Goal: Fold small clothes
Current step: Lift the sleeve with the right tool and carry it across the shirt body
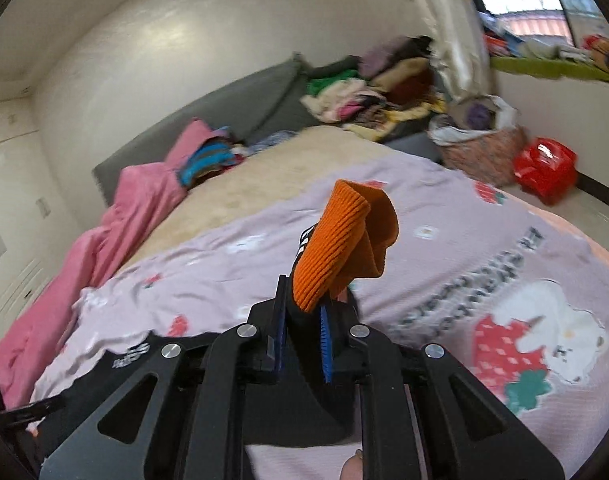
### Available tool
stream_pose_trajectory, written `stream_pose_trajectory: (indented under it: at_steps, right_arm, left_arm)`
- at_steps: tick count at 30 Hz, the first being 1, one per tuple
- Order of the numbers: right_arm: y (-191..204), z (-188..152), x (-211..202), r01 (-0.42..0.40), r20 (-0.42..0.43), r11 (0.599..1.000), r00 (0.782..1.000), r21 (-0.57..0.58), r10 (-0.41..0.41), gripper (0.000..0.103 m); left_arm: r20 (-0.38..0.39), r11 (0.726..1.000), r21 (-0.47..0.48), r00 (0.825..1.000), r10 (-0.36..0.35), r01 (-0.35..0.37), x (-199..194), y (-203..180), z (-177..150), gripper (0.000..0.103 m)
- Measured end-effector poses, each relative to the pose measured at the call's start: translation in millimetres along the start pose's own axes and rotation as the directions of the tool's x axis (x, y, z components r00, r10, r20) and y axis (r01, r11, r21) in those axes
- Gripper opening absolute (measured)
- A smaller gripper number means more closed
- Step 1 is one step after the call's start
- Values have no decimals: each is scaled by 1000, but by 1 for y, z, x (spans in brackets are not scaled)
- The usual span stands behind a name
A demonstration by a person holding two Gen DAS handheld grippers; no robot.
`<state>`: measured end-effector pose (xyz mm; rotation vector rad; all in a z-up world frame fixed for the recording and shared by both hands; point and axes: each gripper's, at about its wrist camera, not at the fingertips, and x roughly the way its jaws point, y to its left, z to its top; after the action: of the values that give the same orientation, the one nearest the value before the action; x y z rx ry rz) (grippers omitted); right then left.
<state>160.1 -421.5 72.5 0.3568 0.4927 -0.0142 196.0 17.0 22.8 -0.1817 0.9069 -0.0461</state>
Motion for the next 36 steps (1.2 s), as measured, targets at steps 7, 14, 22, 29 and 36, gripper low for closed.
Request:
stream_pose_trajectory:
  at_steps: [7,14,22,29,36]
  right_arm:
    - [63,-7,2,-80,-19,989,997,-126,78,12]
    - [122,-28,5,-148,-62,962,989,-231,137,12]
    - [174,-62,13,-215,-121,930,975,-299,187,12]
    - [217,-103,29,-264,-199,895,959,-359,203,12]
    - [253,-145,45,-310,-284,867,936,-391,207,18]
  left_arm:
    - [25,1000,-13,999,-23,24,-11,19,-1,94]
    - [11,990,-71,992,-124,124,-6,39,-9,94]
    - [-4,949,-181,965,-263,257,4,60,-16,94]
    - [-1,896,-283,934,-356,341,16,81,-21,94]
    - [6,833,-360,893,-449,421,31,94,-24,94]
